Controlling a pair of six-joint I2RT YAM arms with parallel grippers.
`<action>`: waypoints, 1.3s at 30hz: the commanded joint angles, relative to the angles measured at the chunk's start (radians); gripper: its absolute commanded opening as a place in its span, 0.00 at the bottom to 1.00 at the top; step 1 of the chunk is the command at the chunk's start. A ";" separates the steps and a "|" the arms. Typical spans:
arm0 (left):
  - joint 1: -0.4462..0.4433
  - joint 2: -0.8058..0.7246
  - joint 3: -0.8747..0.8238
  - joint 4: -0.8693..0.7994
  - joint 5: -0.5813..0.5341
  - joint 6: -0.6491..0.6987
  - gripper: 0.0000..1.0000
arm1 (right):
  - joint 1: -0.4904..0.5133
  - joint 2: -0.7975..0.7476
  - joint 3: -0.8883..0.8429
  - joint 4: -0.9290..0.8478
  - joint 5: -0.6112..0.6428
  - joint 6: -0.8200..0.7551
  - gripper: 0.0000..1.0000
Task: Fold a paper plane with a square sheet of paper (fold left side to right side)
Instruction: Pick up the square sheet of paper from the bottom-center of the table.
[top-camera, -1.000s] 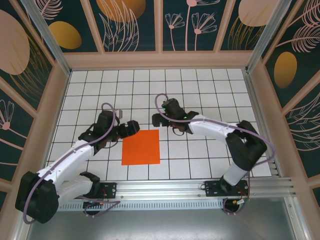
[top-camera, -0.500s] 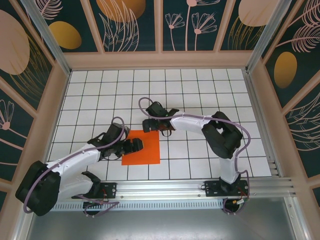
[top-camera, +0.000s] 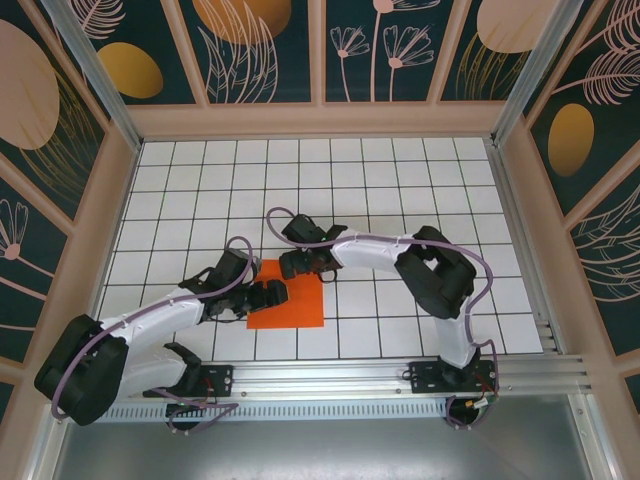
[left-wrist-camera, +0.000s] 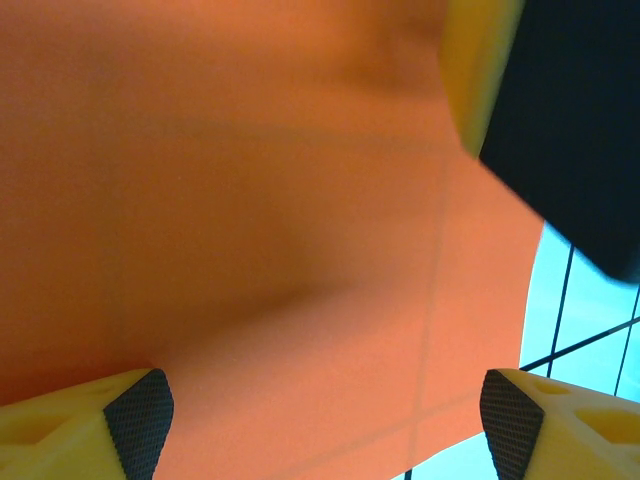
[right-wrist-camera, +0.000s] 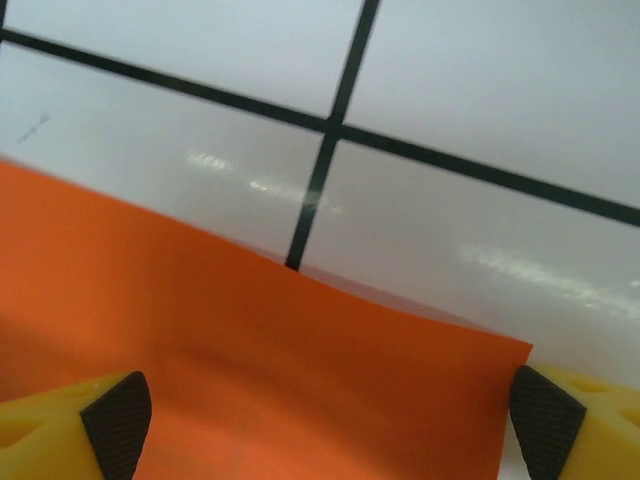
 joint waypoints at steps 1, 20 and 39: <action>-0.006 0.015 -0.032 -0.015 0.003 -0.021 0.83 | 0.031 0.009 0.004 -0.049 -0.090 0.017 0.92; -0.006 -0.055 0.011 0.011 -0.072 -0.046 0.84 | -0.050 -0.120 -0.145 0.125 -0.328 0.012 0.28; -0.006 -0.076 0.370 0.085 -0.205 0.217 0.95 | -0.465 -0.593 -0.411 0.289 -0.702 -0.285 0.24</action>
